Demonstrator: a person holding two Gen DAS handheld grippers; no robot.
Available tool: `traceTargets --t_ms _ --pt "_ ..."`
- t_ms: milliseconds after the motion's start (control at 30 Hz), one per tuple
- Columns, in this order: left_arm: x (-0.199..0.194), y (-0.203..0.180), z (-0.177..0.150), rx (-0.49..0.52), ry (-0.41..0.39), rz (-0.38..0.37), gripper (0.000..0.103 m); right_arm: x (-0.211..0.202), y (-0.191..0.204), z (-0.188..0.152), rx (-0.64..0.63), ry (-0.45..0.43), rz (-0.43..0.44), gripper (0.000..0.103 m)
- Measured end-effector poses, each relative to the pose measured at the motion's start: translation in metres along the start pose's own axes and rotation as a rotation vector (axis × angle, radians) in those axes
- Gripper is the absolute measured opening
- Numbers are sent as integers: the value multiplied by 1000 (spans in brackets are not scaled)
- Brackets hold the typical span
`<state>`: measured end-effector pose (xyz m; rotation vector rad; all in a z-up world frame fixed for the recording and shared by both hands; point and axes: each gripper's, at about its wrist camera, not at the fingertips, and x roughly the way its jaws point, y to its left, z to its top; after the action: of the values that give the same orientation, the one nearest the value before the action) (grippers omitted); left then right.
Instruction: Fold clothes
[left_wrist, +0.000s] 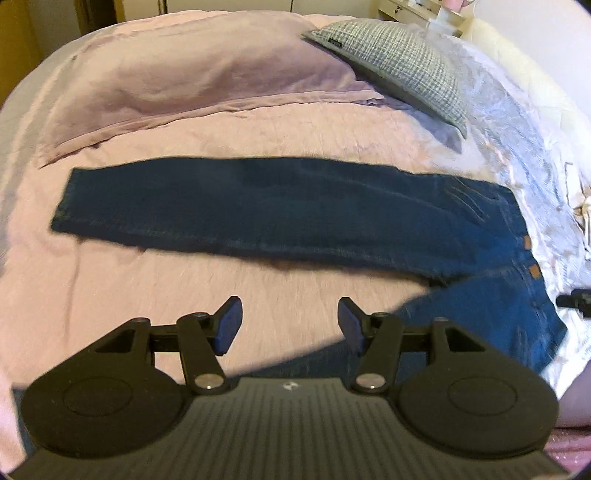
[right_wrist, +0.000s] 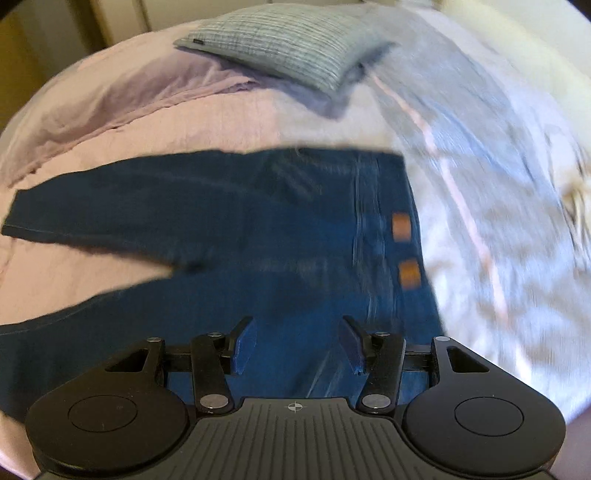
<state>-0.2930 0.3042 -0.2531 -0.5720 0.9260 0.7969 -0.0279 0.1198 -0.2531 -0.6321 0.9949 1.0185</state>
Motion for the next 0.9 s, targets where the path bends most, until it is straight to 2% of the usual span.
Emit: traceTargets --t_ms 133,233,433,533,700,900 --pt "56 -2 38 27 -31 -23 53 66 -15 51 -143 -6 -13 53" --pt "95 -4 67 83 -70 -42 51 110 -25 86 -256 -28 -1 53" --pt "162 4 113 256 -76 -110 50 180 -53 148 -446 -65 33 53" --pt "187 11 130 366 -56 -127 50 208 -68 172 -509 -32 80 53" --pt "221 20 158 517 -1 -165 50 237 -86 195 -512 53 194 53" --pt "251 30 160 594 89 -224 49 257 -91 214 -461 142 273 53"
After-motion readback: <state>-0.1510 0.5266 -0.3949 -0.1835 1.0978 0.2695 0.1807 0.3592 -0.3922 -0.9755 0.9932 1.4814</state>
